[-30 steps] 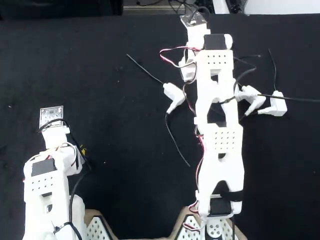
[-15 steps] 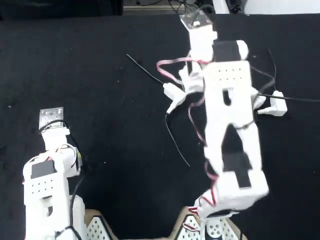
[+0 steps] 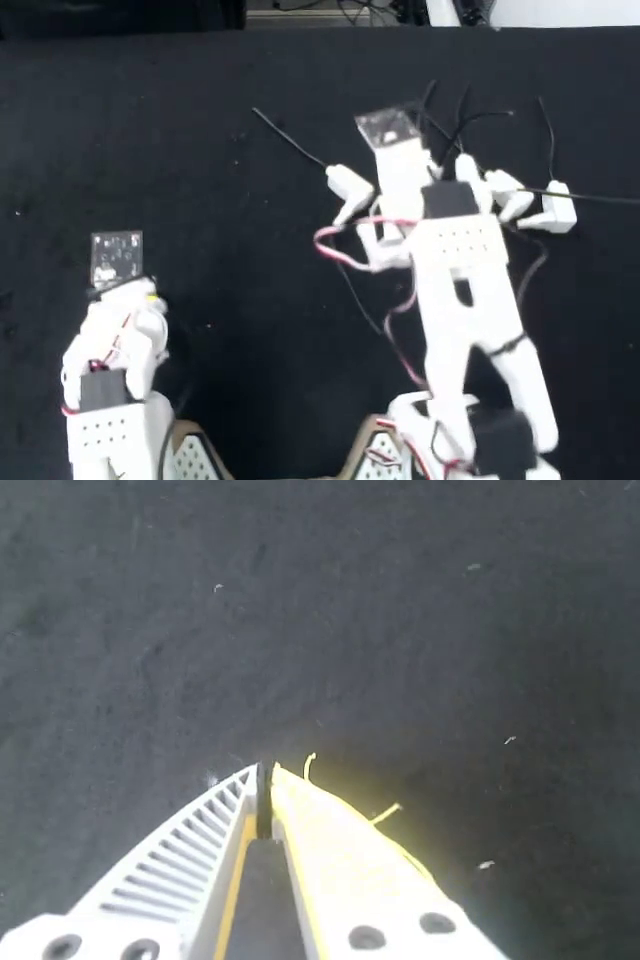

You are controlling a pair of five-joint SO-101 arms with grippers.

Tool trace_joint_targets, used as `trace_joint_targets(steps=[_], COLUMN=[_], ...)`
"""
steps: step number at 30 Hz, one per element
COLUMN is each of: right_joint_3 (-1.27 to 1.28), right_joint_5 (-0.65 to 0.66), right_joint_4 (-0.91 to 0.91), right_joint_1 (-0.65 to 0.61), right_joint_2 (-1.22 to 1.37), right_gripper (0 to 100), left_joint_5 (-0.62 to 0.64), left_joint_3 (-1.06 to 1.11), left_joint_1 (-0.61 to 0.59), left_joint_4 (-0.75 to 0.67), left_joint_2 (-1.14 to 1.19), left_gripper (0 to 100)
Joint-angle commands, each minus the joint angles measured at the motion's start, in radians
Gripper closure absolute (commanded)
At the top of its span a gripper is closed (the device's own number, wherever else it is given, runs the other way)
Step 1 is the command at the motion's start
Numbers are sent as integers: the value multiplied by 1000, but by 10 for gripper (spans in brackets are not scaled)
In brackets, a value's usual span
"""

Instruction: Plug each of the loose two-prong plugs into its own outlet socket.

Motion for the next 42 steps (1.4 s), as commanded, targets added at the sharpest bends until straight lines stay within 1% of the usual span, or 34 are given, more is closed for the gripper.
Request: trace_joint_targets(steps=[1, 4, 8, 12, 15, 19, 23, 28, 31, 34, 35, 37, 40, 42], right_joint_3=[67, 160, 308, 432, 524, 661, 812, 1033, 1159, 1196, 1179, 1182, 1196, 1198], right_joint_5=[-9, -9, -9, -9, -9, -8, -9, -9, -9, -20, -43, -104, -164, -170], right_joint_4=[-71, -129, -215, -232, -232, -245, -322, -405, -370, -239, -199, -201, -232, -218], right_joint_1=[37, 66, 87, 94, 92, 89, 94, 94, 94, 89, 89, 87, 87, 87], right_joint_2=[-105, -165, -246, -361, -464, -618, -803, -1096, -1294, -1489, -1509, -1488, -1469, -1477], right_gripper=[987, 987, 987, 987, 986, 984, 984, 983, 983, 983, 983, 983, 983, 983], left_joint_5=[-2, -2, -2, -9, -9, -9, -6, -6, -8, -5, -5, -8, -5, -5], left_joint_3=[5, 15, 36, 68, 68, 68, 68, 68, 68, 68, 68, 67, 68, 68], left_joint_1=[21, 27, 28, 96, 117, 116, 117, 116, 116, 120, 120, 117, 122, 119], left_joint_4=[55, 26, 12, 11, 11, 18, 20, 21, 23, 107, 160, 273, 247, 247], left_joint_2=[-127, -91, -98, -109, -109, -109, -109, -109, -109, -109, -109, -110, -109, -109], left_gripper=[970, 970, 970, 970, 970, 970, 970, 970, 970, 970, 970, 970, 970, 970])
